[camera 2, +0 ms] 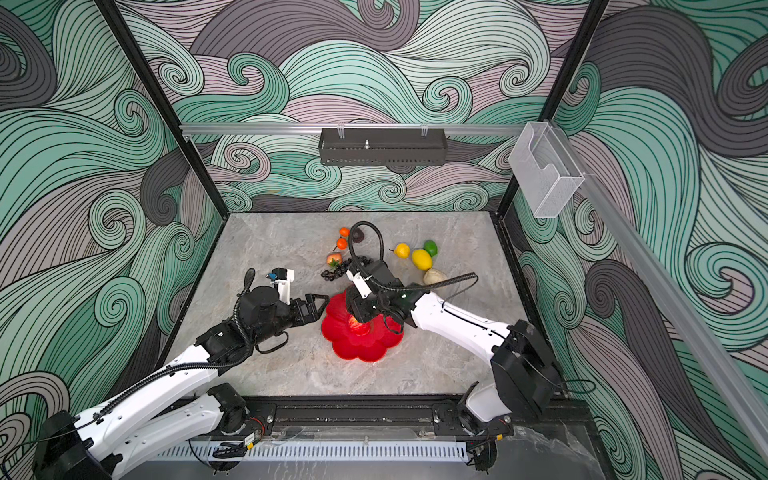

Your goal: Place and organize the fake fruits in the fruit bowl

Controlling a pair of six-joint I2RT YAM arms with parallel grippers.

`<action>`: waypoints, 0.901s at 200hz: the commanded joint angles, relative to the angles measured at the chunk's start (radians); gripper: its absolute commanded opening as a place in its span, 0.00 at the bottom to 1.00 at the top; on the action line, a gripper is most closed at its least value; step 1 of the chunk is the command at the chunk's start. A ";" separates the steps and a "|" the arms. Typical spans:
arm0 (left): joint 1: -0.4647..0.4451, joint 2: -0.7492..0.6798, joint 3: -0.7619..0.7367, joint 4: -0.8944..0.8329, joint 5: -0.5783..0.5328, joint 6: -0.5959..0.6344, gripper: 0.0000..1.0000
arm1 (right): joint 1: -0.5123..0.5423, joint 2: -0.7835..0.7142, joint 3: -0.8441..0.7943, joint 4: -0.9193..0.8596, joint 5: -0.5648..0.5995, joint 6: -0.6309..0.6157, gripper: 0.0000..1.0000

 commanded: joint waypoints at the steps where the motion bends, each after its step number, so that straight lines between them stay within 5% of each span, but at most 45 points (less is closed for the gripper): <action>1: 0.004 0.006 -0.012 0.073 0.092 -0.097 0.93 | 0.045 -0.050 -0.047 0.166 -0.036 0.006 0.40; 70: -0.030 0.063 0.009 0.097 0.199 -0.093 0.85 | 0.166 -0.085 -0.120 0.273 0.054 -0.009 0.41; 180: -0.059 0.055 -0.002 0.087 0.222 -0.069 0.51 | 0.210 -0.070 -0.122 0.297 0.132 -0.016 0.41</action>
